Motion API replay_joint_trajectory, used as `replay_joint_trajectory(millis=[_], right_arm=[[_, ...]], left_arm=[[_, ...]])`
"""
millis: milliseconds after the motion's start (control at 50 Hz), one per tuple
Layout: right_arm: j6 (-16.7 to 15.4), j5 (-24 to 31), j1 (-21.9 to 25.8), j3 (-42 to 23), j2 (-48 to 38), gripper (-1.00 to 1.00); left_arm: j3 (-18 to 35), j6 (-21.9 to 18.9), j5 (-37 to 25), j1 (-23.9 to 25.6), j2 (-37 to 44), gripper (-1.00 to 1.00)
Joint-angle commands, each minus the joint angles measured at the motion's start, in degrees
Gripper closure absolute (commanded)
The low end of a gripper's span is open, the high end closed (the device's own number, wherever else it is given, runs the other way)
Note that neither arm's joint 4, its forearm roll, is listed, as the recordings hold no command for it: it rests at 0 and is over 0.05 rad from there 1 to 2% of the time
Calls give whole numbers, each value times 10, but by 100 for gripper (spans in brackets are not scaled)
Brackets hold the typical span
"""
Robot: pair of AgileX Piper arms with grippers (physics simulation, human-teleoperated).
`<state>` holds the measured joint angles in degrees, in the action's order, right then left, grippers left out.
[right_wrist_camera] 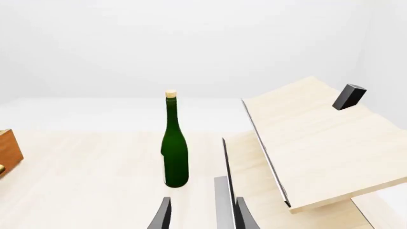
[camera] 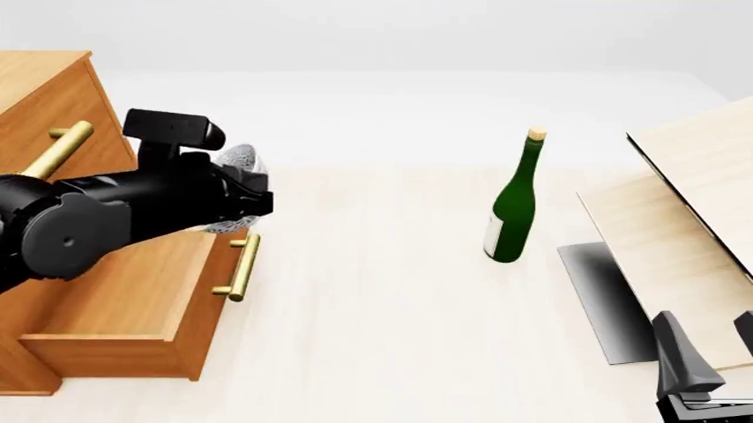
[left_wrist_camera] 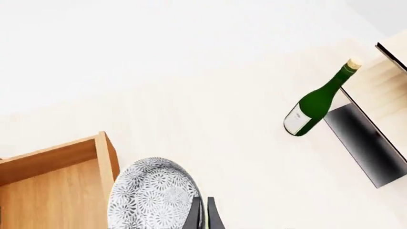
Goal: Put the bowl in the bottom drawer of the cabinet.
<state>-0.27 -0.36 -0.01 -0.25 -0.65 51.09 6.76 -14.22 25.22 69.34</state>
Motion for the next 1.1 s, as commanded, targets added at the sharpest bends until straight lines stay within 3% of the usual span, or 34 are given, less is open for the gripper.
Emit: replay_joint_trajectory(millis=[20, 680, 1100], right_arm=[[0, 0, 0, 0, 0, -100], [0, 0, 0, 0, 0, -100], [0, 0, 0, 0, 0, -100]], left_arm=[[-22, -2, -9, -30, -47, 100], [-94, 16, -13, -112, -135, 100], [-119, 9, 15, -138, -113, 100]])
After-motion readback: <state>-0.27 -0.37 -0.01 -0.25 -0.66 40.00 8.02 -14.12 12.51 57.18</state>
